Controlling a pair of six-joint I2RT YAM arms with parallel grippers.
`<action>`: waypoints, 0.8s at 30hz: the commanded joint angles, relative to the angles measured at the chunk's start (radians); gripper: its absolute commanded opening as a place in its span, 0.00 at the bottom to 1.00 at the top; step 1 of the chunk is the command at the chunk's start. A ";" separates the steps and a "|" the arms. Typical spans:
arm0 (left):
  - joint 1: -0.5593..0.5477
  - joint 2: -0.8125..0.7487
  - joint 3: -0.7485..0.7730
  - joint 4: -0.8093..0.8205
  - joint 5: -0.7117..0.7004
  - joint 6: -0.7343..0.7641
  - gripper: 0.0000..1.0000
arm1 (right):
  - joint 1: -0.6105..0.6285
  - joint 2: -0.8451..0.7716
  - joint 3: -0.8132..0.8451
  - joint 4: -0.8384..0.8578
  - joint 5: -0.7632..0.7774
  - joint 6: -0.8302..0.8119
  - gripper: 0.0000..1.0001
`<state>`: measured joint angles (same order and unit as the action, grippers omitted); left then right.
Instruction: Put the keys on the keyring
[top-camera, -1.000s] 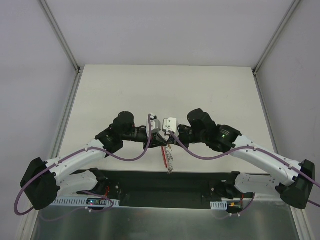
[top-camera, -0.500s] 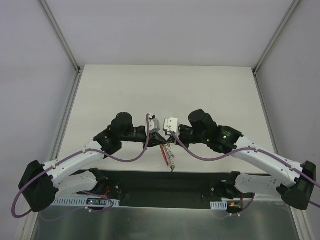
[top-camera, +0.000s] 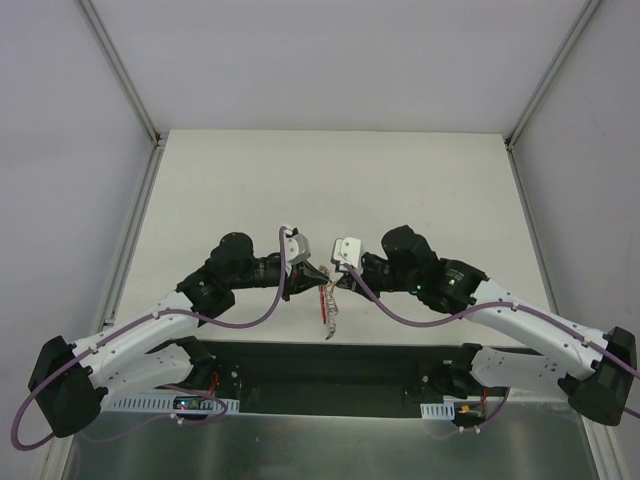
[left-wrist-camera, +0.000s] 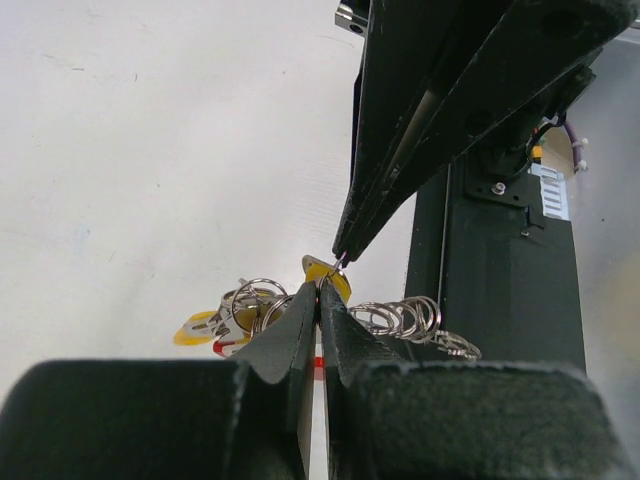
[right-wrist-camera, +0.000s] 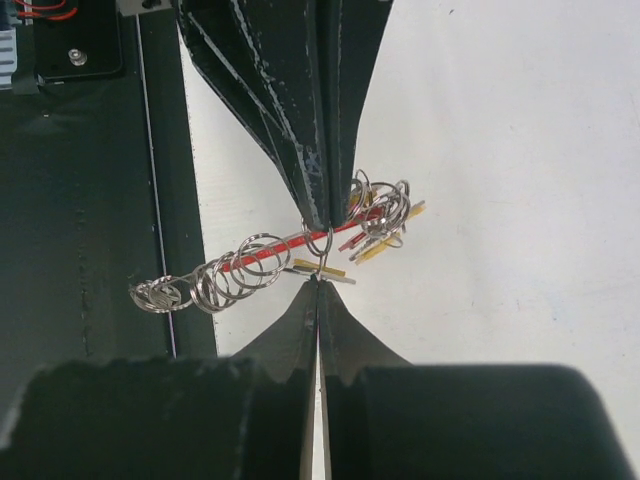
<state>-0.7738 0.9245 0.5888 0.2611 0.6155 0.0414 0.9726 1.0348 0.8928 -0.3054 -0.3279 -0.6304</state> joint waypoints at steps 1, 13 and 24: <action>-0.001 -0.039 -0.027 0.136 -0.068 -0.070 0.00 | 0.003 -0.005 -0.026 0.044 -0.031 0.055 0.01; -0.004 -0.064 -0.141 0.409 -0.167 -0.195 0.00 | 0.032 0.050 -0.038 0.178 -0.059 0.107 0.01; -0.004 -0.093 -0.247 0.605 -0.252 -0.274 0.00 | 0.038 0.099 -0.022 0.184 -0.069 0.107 0.01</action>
<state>-0.7734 0.8665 0.3622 0.6460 0.4332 -0.1799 0.9947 1.1145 0.8539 -0.1558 -0.3309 -0.5419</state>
